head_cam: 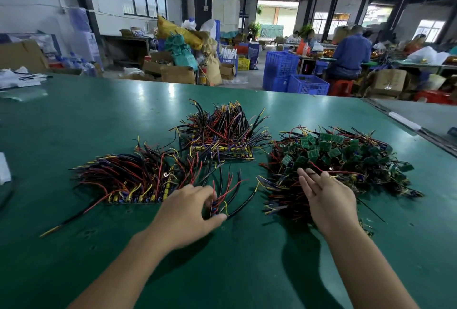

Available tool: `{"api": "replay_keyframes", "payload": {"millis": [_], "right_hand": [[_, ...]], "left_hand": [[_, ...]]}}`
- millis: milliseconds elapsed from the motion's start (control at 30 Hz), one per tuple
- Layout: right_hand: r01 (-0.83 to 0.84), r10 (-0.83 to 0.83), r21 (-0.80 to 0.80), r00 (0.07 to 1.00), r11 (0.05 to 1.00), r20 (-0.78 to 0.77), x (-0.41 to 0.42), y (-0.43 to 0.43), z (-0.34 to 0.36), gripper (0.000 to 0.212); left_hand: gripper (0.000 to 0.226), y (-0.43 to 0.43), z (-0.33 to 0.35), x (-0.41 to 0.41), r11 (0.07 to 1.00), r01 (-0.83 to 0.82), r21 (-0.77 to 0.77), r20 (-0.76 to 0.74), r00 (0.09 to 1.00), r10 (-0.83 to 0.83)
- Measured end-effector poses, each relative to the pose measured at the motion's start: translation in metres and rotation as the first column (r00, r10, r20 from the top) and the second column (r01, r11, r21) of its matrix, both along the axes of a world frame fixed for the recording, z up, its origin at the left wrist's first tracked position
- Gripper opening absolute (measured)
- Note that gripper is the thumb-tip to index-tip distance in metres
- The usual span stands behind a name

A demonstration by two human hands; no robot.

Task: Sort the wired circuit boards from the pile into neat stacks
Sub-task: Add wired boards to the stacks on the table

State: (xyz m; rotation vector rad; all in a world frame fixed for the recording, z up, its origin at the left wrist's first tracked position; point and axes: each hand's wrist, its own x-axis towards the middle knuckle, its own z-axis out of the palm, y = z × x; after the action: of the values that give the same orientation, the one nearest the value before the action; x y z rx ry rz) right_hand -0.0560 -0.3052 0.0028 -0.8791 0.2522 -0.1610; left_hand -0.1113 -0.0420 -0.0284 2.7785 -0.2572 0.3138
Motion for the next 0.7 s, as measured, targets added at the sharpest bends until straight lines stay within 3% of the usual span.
{"api": "replay_keyframes", "payload": {"millis": [100,167,267,367,467,567,700], "right_hand": [[0.018,-0.032,-0.081,0.983,0.997,-0.178,0.007,-0.004,-0.004,0.021],[0.017,-0.03,-0.055,0.968,0.998,-0.25,0.013,-0.013,-0.006,0.027],[0.006,0.021,0.109,0.968,0.994,-0.25,0.016,-0.02,-0.003,0.026],[0.023,0.021,0.204,0.978,0.979,-0.207,0.014,-0.019,-0.003,0.025],[0.083,-0.099,-0.114,0.985,0.99,-0.143,0.009,-0.016,-0.006,0.018],[0.175,-0.183,-0.402,0.983,0.899,0.019,0.007,-0.015,-0.014,0.01],[0.234,-0.244,-0.561,0.968,0.794,0.059,0.007,-0.013,-0.015,0.023]], "left_hand": [[0.04,-0.012,-0.006,-0.001,0.991,-0.105,0.089,0.071,0.993,0.098],[0.048,-0.019,-0.01,-0.004,0.979,-0.146,0.14,0.119,0.984,0.13],[0.041,-0.029,-0.01,-0.006,0.973,-0.174,0.153,0.168,0.975,0.148],[0.025,-0.036,-0.005,-0.011,0.994,-0.099,0.034,0.307,0.948,0.084],[0.018,-0.043,-0.008,-0.016,0.966,-0.111,-0.233,0.307,0.934,0.182],[0.013,-0.046,-0.01,-0.014,0.788,-0.099,-0.608,0.169,0.953,0.251],[0.011,-0.037,-0.003,-0.011,0.665,-0.044,-0.746,0.225,0.922,0.314]]}}
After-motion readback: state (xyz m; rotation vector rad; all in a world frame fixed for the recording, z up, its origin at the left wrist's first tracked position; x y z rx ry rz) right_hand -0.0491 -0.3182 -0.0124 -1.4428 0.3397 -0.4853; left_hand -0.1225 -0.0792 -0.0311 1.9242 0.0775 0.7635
